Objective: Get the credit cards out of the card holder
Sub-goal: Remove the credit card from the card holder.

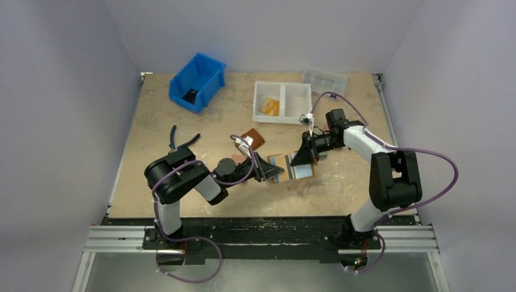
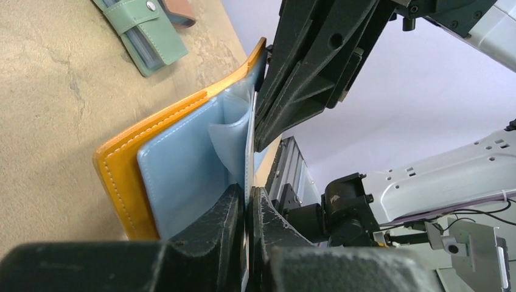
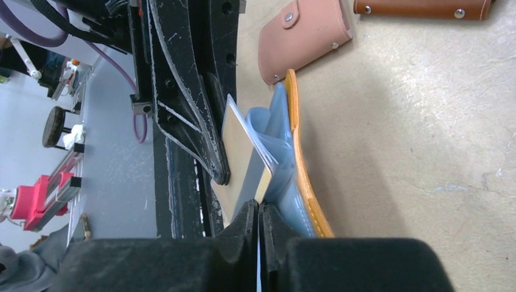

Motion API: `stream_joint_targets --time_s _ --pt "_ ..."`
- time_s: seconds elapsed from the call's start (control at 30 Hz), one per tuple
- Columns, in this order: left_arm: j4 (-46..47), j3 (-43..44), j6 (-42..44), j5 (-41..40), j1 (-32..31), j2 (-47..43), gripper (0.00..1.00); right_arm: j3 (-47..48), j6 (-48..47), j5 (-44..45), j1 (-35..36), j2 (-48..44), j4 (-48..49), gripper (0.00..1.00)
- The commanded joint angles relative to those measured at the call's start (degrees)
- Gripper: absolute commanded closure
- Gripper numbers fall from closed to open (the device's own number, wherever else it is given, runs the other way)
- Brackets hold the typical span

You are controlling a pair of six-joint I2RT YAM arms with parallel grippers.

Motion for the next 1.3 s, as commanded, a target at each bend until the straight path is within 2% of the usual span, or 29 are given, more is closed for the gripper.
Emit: stream_joint_targets --time_s 0.0,0.1,0.37,0.73,0.83,0.97,1.07,1.1,1.2,1.27 --pt "10.91 1.64 0.18 -0.39 -0.6 -2.08 0.94 1.86 -1.84 -3.79 0.94 0.0 -2.47 0.99" --pt "11.59 0.87 -0.32 -0.29 -0.3 -2.37 0.83 2.2 -3.36 -4.32 0.76 -0.09 -3.62 1.0" --pt "18.78 -0.59 -4.23 1.57 1.57 0.15 0.77 2.62 -6.67 -6.16 -0.38 -0.33 -5.8 1.0" --pt "18.84 -1.29 -4.29 2.65 2.59 -0.84 0.86 2.11 -5.46 -3.79 -2.18 -0.66 -4.35 1.0" --pt "18.8 -1.24 -4.58 2.72 2.6 -0.3 0.9 1.66 -3.67 -2.46 -2.46 -0.97 -2.49 1.0" --pt "18.8 -1.21 -4.69 2.98 2.64 0.33 1.0 1.1 -2.6 -1.41 -3.05 -1.17 -1.66 1.0" --pt "18.78 -0.92 -4.71 3.04 2.64 0.7 1.0 0.83 -2.51 -2.85 -2.97 -0.51 -1.92 1.0" --pt "18.78 -0.83 -4.7 3.15 2.68 0.77 1.0 0.93 -2.79 -3.74 -2.99 -0.09 -2.55 0.97" --pt "18.84 -0.68 -4.22 3.21 2.66 0.37 1.0 1.46 -4.7 -4.52 -2.93 0.96 -4.73 0.73" --pt "18.8 -0.64 -3.73 3.15 2.57 0.05 1.0 1.35 -4.72 -4.8 -2.84 1.18 -5.0 0.62"
